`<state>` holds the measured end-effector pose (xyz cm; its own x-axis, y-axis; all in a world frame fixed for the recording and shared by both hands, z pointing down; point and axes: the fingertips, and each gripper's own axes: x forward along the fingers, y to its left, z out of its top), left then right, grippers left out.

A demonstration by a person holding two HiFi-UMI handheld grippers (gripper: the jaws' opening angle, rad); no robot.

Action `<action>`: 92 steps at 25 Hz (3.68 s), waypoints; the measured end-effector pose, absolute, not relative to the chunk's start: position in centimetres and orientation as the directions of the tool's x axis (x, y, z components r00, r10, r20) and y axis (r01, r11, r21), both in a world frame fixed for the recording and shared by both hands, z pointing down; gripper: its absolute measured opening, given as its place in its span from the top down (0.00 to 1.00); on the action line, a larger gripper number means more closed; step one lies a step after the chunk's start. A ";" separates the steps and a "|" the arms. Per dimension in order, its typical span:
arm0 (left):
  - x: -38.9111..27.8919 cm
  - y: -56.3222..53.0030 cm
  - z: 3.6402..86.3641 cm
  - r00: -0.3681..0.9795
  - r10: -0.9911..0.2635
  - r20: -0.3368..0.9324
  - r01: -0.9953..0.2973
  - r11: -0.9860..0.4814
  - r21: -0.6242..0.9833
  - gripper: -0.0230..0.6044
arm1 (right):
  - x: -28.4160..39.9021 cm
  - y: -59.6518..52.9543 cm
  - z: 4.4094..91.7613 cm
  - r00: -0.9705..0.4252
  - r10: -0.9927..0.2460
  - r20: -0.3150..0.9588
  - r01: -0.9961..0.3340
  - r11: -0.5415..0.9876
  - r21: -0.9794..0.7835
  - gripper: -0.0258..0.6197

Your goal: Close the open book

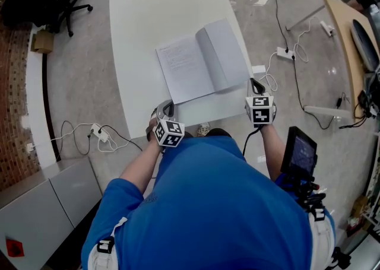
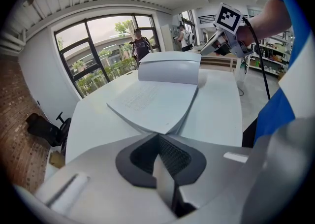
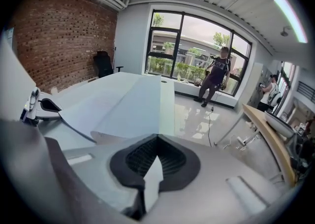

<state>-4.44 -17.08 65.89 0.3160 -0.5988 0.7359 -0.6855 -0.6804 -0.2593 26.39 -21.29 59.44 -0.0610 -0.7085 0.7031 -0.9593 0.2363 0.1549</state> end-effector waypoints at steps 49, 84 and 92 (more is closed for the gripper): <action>-5.5 -17.6 65.9 0.332 -0.599 0.729 -0.724 -0.657 -0.210 0.96 | -4.2 -16.5 64.1 -0.516 -0.397 0.759 -0.135 0.913 0.386 0.72; -4.5 -17.3 66.3 0.356 -0.607 0.710 -0.666 -0.698 -0.263 0.96 | -3.5 -16.6 63.2 -0.499 -0.411 0.763 -0.240 0.912 0.334 0.92; -4.6 -18.0 63.8 0.374 -0.665 0.647 -0.684 -0.668 -0.292 0.96 | -2.8 -17.5 61.0 -0.523 -0.436 0.732 -0.335 0.895 0.293 0.93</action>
